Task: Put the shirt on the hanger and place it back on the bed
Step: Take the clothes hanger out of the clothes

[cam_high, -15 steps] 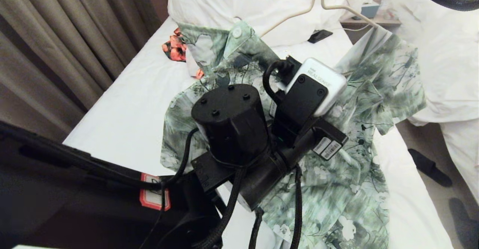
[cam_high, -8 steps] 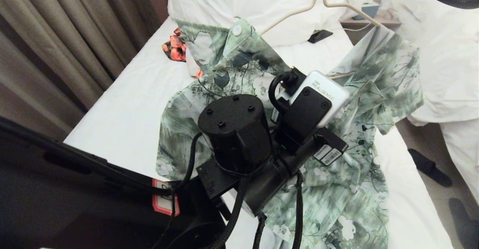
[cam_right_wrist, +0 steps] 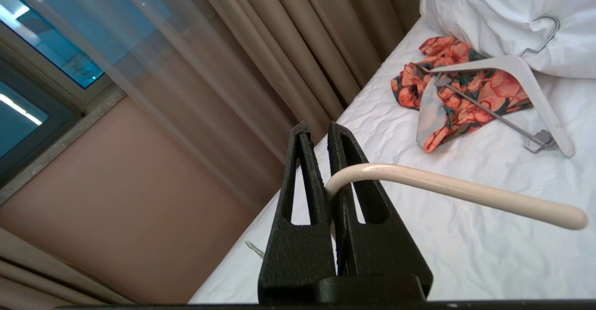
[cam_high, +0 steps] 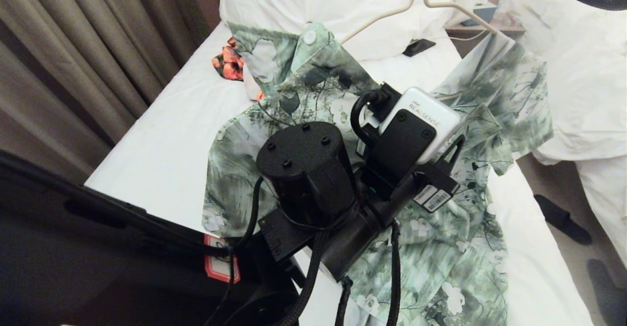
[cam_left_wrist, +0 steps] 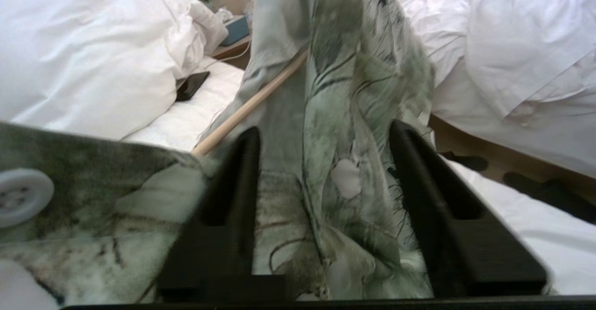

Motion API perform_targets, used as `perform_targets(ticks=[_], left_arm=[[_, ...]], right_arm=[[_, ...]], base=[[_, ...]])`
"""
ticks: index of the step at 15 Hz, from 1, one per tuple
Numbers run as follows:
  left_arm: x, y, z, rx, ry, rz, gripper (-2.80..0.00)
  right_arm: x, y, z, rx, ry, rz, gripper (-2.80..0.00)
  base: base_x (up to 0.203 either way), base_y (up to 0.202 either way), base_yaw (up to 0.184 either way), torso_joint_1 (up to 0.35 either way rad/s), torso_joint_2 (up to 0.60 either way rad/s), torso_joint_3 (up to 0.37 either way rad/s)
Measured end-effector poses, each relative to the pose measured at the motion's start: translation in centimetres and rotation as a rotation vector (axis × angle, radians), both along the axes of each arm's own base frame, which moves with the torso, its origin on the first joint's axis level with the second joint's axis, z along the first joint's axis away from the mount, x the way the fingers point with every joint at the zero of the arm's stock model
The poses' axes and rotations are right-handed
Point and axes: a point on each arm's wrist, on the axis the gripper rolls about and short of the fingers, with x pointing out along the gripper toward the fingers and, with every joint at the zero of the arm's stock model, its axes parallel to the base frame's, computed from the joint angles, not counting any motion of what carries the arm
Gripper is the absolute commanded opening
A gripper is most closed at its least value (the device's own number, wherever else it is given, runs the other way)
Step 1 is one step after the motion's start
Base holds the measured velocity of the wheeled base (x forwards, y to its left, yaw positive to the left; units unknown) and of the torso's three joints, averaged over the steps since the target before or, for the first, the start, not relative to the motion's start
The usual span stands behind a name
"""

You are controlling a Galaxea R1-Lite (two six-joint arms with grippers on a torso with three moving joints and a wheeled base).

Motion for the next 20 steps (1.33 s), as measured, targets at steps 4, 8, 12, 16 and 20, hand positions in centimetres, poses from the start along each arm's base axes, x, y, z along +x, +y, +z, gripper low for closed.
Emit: perform_targets(ticks=[4, 8, 12, 16, 20], left_arm=[[0.0, -0.2, -0.3, 0.001, 0.006, -0.008, 0.00], [1.2, -0.9, -0.9, -0.032, -0.015, -0.032, 0.00], [2.3, -1.4, -2.0, -0.012, -0.014, -0.049, 0.00], [3.2, -1.8, -1.6, -0.029, -0.031, -0.048, 0.00], [3.3, -1.9, -1.2, -0.049, -0.039, -0.036, -0.61]], right_arm=[[0.0, 0.0, 0.1, 0.003, -0.004, 0.001, -2.80], [-0.1, 0.0, 0.1, -0.001, -0.008, 0.018, -2.80], [-0.1, 0.0, 0.1, -0.003, -0.008, 0.023, -2.80], [-0.2, 0.0, 0.1, -0.002, -0.008, 0.024, -2.80], [-0.4, -0.2, 0.3, 0.003, -0.013, 0.025, -2.80]], base=[[0.000, 0.000, 0.000, 0.000, 0.00, 0.000], [0.000, 0.000, 0.000, 0.000, 0.00, 0.000], [0.000, 0.000, 0.000, 0.000, 0.00, 0.000], [0.000, 0.000, 0.000, 0.000, 0.00, 0.000], [0.000, 0.000, 0.000, 0.000, 0.00, 0.000]])
